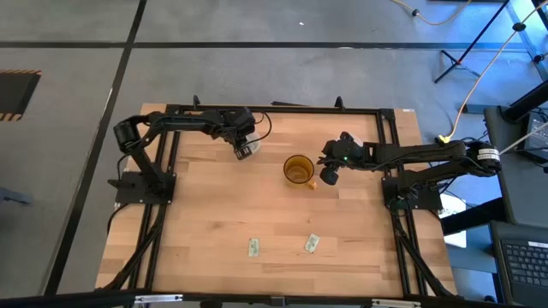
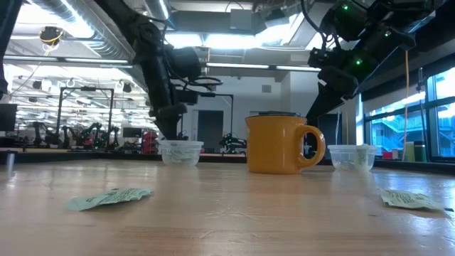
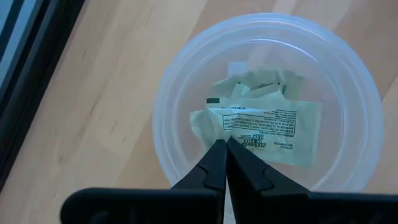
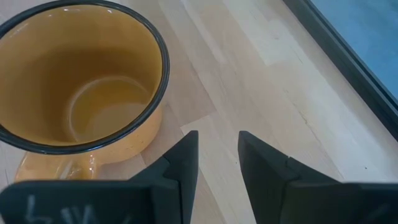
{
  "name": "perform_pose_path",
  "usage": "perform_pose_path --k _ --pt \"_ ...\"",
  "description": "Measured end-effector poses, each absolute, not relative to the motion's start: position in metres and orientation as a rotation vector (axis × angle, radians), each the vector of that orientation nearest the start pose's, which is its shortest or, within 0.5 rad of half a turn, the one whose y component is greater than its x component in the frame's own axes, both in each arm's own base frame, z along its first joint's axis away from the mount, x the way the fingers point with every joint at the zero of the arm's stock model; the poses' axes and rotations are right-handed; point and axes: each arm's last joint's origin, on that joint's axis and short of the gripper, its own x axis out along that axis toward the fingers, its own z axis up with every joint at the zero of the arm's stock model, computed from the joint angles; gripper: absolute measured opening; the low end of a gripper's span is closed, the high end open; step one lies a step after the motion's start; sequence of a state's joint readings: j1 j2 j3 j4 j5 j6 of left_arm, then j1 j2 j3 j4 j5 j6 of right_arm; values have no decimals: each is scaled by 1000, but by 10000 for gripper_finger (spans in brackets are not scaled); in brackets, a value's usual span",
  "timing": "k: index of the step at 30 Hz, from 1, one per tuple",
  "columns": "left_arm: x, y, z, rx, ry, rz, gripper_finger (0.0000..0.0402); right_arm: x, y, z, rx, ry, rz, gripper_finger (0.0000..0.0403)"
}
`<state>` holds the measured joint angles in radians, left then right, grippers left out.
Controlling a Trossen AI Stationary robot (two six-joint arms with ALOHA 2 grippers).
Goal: Pick and place Stevia / Truvia into bins
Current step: Put the white stevia packet into the left transparent container
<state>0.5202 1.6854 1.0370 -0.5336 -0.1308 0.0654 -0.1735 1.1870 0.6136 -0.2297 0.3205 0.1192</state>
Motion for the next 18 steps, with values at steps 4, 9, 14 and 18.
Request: perform_pose_path --k 4,9,14,18 --pt "275 161 177 -175 1191 532 17 221 -48 197 51 780 -514 117" --pt "271 159 191 -174 1144 554 57 221 -48 197 51 780 -514 117" --pt "266 151 216 -176 1053 536 87 221 -48 197 50 780 -514 117" --pt "270 122 235 -197 969 281 92 221 -48 197 51 780 -514 117"
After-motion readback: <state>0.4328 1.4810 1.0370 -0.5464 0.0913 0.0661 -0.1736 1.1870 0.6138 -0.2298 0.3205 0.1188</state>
